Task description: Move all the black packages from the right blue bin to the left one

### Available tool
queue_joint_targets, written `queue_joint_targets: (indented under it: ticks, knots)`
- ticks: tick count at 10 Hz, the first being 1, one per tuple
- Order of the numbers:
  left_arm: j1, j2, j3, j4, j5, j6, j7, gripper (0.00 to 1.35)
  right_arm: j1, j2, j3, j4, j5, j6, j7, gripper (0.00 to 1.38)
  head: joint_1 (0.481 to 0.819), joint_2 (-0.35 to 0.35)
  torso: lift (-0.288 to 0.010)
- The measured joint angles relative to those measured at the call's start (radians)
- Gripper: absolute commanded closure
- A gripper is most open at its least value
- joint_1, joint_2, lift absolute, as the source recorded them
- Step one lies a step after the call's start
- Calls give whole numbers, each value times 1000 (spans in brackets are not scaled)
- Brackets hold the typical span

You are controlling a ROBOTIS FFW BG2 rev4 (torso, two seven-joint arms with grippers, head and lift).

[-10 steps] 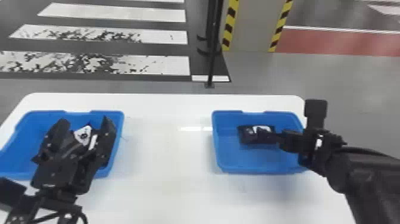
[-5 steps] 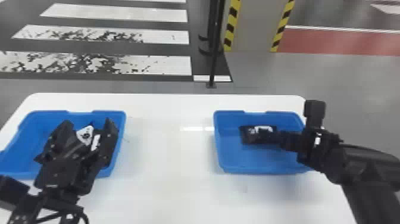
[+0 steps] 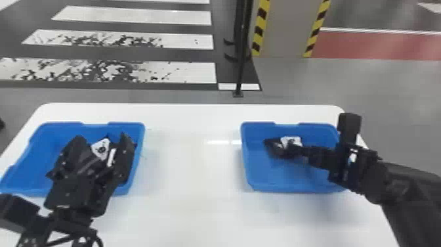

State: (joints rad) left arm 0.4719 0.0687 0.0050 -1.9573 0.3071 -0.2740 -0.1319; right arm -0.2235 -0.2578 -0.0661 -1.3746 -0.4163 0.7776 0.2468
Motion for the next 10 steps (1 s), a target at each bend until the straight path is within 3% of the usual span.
queue_joint_targets:
  ticks: [3, 5, 8, 10]
  knots:
    - [6, -3, 8, 0, 2, -16, 0, 171, 40, 3, 3, -21, -83, -36, 5, 1124, 695, -29, -140]
    - [7, -4, 9, 1, 3, -32, 0, 171, 102, 4, 0, -144, -147, -53, 23, 1124, 695, -1, -140]
    - [7, -4, 2, 1, 15, -62, 2, 165, 151, 5, -3, -324, -252, -74, 84, 1124, 695, 45, -140]
    - [0, 8, -53, -1, 94, -77, 0, 171, 142, 0, 29, -359, -374, -97, 170, 1124, 695, 77, -140]
